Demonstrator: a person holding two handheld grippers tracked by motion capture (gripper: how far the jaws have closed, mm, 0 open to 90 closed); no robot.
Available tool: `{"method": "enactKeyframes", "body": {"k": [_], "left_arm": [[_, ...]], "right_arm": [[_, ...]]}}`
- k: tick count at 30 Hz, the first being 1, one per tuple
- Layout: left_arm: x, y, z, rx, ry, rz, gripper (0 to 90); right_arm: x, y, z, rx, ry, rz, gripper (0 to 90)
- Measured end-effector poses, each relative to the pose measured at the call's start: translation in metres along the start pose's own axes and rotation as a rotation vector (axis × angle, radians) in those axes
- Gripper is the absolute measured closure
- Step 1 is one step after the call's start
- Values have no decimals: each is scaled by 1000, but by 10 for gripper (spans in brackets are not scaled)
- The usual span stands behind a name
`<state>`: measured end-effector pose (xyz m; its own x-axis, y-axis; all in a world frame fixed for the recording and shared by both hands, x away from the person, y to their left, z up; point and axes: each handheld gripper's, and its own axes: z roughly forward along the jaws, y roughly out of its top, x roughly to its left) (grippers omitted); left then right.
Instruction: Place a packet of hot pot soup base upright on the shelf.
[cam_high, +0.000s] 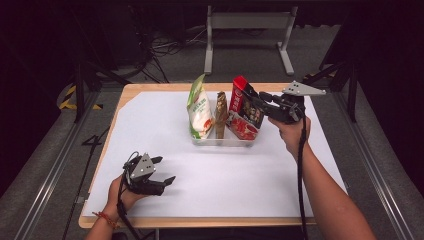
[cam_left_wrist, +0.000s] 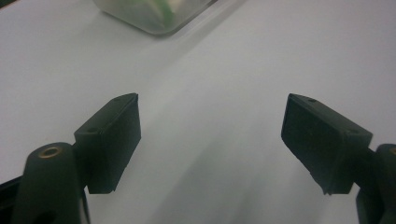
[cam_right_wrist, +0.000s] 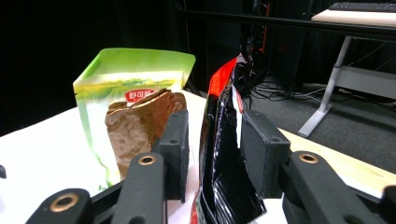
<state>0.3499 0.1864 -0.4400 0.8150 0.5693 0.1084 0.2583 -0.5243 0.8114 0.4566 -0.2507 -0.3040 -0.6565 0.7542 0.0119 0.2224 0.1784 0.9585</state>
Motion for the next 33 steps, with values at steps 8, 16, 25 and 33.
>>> {"method": "enactKeyframes", "body": {"k": [8,16,25,33], "left_arm": [[-1,0,0,5,8,5,205],[-1,0,0,1,7,2,204],[-1,0,0,4,8,3,205],[-1,1,1,7,8,3,205]], "right_arm": [[0,-4,-7,9,-12,-29,582],[1,-7,-14,-1,0,-37,445],[4,-15,-21,16,-23,-64,341],[5,-25,-23,46,-40,-76,308]]}}
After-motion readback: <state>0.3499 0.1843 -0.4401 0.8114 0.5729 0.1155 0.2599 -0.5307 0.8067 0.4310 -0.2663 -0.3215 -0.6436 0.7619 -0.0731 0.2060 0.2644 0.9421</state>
